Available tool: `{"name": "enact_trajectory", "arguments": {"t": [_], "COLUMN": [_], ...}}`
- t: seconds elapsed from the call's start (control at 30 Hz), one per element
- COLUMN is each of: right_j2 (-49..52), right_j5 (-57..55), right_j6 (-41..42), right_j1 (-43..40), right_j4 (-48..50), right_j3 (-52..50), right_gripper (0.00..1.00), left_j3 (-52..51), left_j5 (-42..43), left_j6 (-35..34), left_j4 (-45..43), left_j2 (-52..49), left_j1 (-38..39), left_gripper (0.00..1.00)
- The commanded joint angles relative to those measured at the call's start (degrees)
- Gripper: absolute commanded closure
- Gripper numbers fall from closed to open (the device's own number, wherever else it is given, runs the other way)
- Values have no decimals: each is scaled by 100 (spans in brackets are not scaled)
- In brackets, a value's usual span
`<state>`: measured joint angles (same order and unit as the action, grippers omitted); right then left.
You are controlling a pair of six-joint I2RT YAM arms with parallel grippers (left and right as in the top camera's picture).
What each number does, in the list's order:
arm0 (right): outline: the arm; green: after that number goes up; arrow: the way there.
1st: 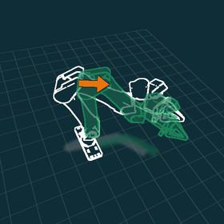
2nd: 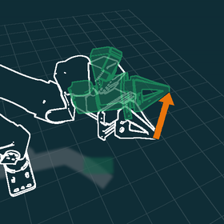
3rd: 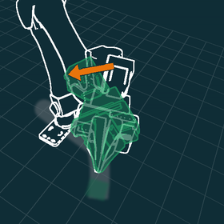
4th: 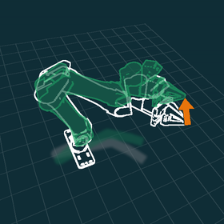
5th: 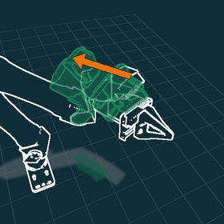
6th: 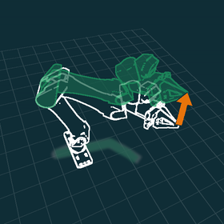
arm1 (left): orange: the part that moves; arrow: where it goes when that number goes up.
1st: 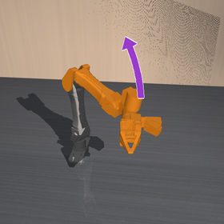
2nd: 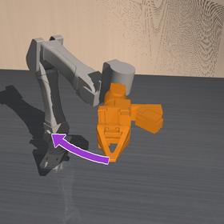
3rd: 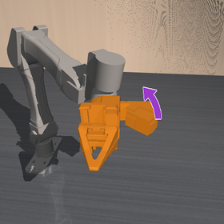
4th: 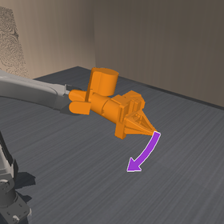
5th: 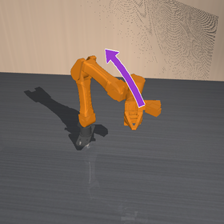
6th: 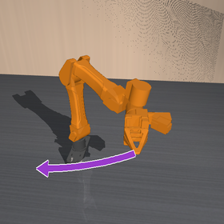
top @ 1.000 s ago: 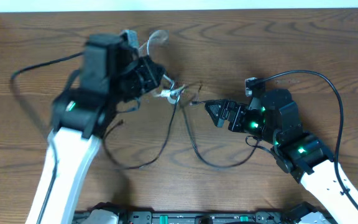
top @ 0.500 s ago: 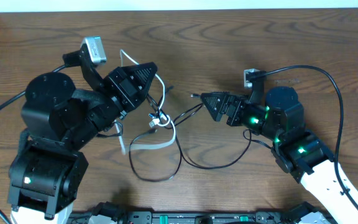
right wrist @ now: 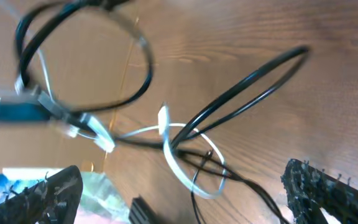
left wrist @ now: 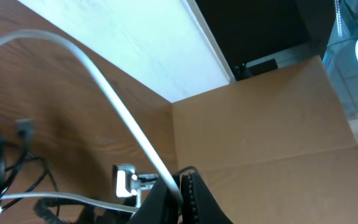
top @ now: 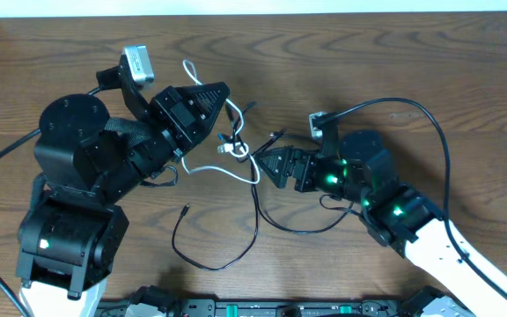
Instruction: Untangle cables
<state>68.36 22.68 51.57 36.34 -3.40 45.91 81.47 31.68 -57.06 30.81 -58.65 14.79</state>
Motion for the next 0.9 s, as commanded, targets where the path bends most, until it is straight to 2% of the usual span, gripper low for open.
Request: {"name": "enact_trajectory", "arguments": {"t": [0.0,0.23,0.33,0.43,0.6,0.7,0.8,0.87], "right_j2": [245,826,1019,1244,1858,2140,2284,2299], "right_j5": [-133,105,-37,-229,-284,-306,-378,-389], "right_j6": [282,437,431,407,151,153,149,107], "right_j1": [96,282,315,315,313,302,245,162], "right_j4": [264,1158,1231,1049,876,894,876,828], "right_j3": [24,24,24,26,24,24,24,24], "right_gripper": [1,1,5,23,39,61,89,99], "left_j3": [72,74,72,74,74,74,74,74], "left_j5": [142,264,273,372,898,1032,1034,1019], "left_j6": [-136,-179,-282,-463,-487,-682,-715,-715], "left_j4": [-61,-96,-98,-181,-682,-756,-758,-767], "left_j2": [26,26,37,37,39,79,177,254], "left_j1": [9,9,9,9,9,9,7,0], "left_gripper": [93,93,92,92,93,92,93,93]}}
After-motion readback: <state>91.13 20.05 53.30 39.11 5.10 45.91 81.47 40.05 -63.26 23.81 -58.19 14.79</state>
